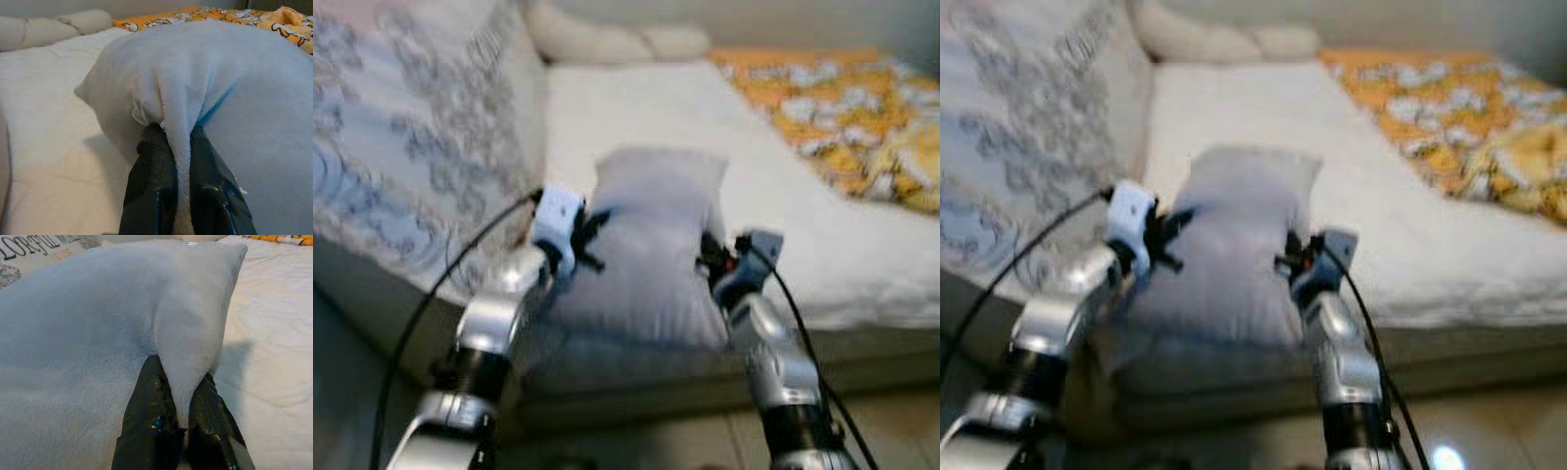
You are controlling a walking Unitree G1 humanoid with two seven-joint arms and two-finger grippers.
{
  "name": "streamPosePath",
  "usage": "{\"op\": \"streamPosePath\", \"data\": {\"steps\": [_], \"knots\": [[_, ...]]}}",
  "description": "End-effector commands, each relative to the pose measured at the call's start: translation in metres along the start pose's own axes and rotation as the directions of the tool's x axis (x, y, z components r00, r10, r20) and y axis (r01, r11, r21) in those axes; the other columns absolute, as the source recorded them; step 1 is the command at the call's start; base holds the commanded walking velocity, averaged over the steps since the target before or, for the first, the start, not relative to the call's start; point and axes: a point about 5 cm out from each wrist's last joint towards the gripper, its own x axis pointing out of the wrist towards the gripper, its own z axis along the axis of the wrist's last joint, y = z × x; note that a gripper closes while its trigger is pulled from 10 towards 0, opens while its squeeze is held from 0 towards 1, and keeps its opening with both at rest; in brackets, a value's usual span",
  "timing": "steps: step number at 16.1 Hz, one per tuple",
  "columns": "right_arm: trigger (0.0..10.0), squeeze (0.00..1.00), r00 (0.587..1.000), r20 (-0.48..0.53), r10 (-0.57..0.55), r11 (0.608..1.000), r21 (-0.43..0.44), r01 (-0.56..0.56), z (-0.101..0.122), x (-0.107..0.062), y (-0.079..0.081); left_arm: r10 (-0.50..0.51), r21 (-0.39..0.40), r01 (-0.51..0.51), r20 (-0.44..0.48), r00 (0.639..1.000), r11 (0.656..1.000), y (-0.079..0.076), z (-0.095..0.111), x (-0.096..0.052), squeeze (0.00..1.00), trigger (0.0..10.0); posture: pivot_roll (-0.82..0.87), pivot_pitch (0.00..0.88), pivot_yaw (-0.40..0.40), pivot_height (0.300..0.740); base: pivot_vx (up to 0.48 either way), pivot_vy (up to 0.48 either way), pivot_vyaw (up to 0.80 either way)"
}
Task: Clean up the room
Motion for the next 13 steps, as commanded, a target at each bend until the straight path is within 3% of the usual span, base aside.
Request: {"op": "streamPosePath", "data": {"steps": [1, 9, 13], "knots": [[10.0, 0.0, 0.999, 0.034, -0.021, 1.0, -0.009, 0.021, 0.0096, 0.0018, -0.0051, 0.033, 0.016, -0.034, 0.056, 0.998, 0.999, 0.0071, 0.0153, 0.0011, 0.0, 10.0, 0.02, 0.0, 0.005, 0.74, 0.289, 0.0, 0.0], [10.0, 0.0, 1.0, 0.018, -0.002, 0.998, -0.058, 0.003, 0.0095, 0.0044, -0.0051, 0.042, 0.013, -0.043, 0.058, 0.997, 0.999, 0.0088, 0.016, 0.0023, 0.0, 10.0, 0.02, 0.0, 0.007, 0.74, 0.305, 0.0, 0.0], [10.0, 0.0, 1.0, 0.018, -0.019, 0.998, -0.055, 0.02, 0.0097, 0.0072, -0.0059, 0.05, 0.01, -0.051, 0.058, 0.997, 0.999, 0.0104, 0.0163, 0.002, 0.0, 10.0, 0.03, 0.0, 0.008, 0.74, 0.361, 0.0, 0.59]]}}
